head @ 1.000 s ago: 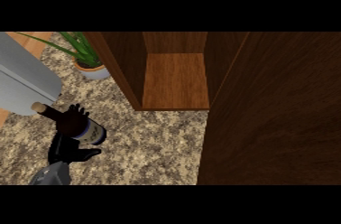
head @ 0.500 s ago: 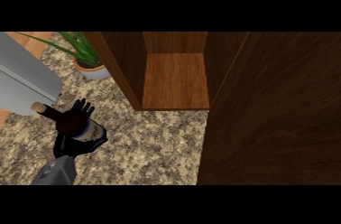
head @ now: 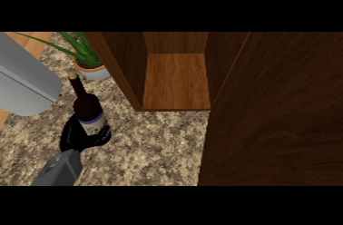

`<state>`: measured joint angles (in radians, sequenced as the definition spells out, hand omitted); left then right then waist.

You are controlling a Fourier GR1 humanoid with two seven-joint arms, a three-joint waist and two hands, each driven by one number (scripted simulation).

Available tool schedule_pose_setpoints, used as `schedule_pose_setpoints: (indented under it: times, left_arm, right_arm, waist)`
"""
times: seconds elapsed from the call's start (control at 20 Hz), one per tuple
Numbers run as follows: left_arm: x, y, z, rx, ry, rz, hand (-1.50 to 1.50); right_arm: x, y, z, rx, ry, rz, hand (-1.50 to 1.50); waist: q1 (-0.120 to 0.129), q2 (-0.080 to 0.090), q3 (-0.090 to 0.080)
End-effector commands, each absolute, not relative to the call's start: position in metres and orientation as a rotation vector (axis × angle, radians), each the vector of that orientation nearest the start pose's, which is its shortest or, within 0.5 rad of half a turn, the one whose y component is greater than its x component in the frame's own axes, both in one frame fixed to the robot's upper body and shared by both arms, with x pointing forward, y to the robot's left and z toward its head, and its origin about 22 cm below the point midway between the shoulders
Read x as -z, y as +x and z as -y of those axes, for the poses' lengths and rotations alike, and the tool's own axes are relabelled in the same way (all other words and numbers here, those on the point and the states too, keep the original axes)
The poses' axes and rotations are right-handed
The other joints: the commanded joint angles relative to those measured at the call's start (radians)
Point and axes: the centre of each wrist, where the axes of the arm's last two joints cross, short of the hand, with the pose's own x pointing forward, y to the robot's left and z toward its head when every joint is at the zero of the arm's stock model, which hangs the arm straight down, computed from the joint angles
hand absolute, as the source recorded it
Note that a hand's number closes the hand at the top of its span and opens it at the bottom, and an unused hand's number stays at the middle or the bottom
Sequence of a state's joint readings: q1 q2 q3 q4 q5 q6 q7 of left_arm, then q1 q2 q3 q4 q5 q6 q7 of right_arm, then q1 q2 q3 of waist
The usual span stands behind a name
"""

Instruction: Pick up the wine, place it into the cabinet and close the cabinet

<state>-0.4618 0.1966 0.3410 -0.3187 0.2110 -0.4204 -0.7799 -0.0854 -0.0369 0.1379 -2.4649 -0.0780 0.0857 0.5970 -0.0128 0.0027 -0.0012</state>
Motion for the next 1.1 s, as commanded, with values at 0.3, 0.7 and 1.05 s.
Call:
schedule_pose_setpoints:
  times: [0.3,0.7,1.05]
  left_arm:
    - [0.139,0.269,-0.306,-0.373,-0.350,1.667,1.50]
    - [0.141,0.256,-0.295,-0.498,-0.272,1.692,1.50]
    - [0.130,0.246,-0.263,-0.401,-0.386,1.660,1.50]
  right_arm:
    - [-0.204,0.140,0.211,-0.249,0.248,1.954,-1.50]
    - [-0.193,0.149,0.212,-0.258,0.252,1.939,-1.50]
    - [-0.206,0.142,0.203,-0.260,0.260,1.943,-1.50]
  waist:
    - [0.007,-0.002,0.001]
    - [0.014,-0.004,0.002]
    - [0.018,-0.006,0.002]
